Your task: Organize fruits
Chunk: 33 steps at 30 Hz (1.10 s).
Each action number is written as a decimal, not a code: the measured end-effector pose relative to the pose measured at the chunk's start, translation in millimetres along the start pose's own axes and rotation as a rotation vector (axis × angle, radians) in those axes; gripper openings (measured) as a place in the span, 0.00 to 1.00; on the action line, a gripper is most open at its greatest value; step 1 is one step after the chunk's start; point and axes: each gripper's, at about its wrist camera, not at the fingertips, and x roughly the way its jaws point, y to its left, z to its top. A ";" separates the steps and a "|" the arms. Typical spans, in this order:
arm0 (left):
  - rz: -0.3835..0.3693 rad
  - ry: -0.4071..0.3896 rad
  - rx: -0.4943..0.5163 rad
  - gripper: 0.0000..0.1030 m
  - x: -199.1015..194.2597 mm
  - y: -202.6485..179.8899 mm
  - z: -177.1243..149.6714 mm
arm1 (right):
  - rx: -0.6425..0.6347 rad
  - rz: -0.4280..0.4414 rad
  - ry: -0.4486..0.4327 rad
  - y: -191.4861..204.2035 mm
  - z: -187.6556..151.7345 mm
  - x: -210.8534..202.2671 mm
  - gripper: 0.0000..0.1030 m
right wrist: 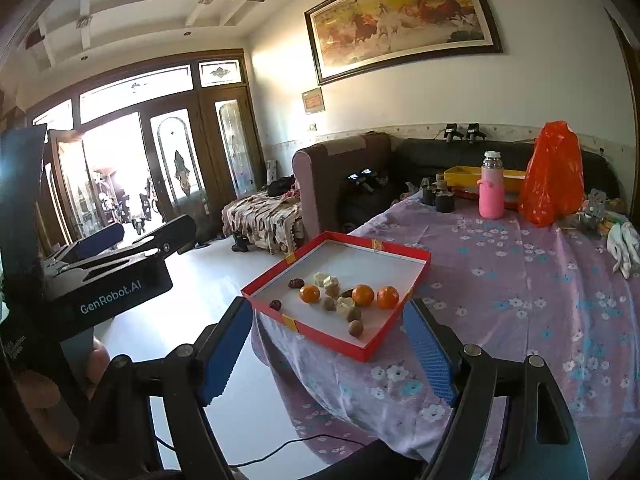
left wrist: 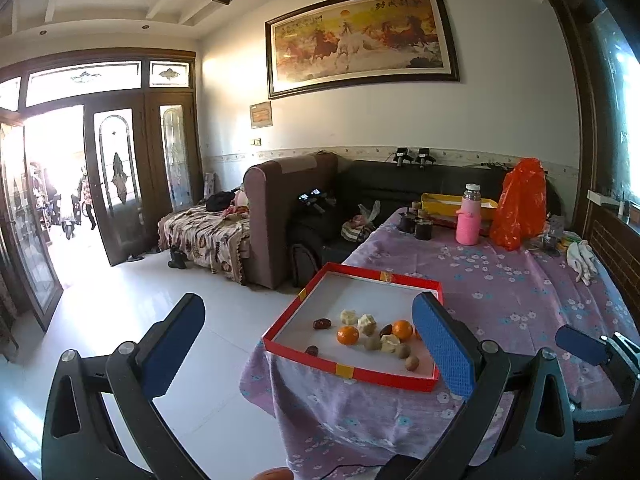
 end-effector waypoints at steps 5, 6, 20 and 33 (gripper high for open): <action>-0.002 -0.003 -0.007 1.00 1.8 5.3 -0.9 | -0.022 -0.007 0.004 9.2 -1.0 3.2 0.77; -0.003 -0.002 -0.007 1.00 1.6 4.9 -0.8 | -0.027 -0.012 0.003 10.4 -1.1 3.6 0.77; -0.011 -0.011 -0.010 1.00 1.0 14.0 1.8 | -0.038 -0.023 0.001 17.5 1.6 8.3 0.78; -0.014 -0.010 -0.017 1.00 1.7 16.6 -0.8 | -0.034 -0.025 -0.002 21.3 -0.4 9.0 0.79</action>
